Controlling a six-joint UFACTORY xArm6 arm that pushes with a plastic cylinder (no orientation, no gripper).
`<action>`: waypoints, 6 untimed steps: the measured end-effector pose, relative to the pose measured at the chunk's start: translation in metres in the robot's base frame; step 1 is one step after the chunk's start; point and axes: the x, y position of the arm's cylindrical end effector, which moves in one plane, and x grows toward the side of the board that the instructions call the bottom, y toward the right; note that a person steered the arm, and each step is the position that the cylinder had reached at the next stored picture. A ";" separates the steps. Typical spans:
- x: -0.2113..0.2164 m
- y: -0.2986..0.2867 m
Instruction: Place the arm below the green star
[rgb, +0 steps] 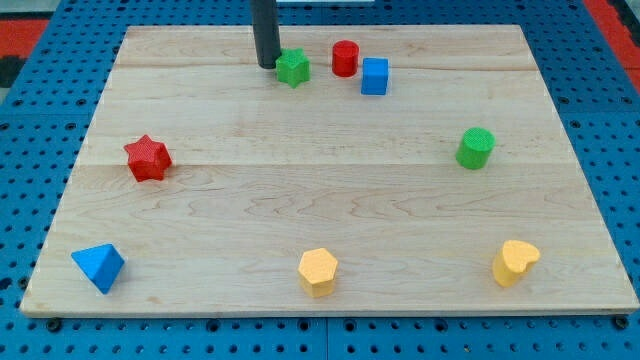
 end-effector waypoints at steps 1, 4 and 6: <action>0.000 -0.003; 0.062 0.025; 0.047 0.044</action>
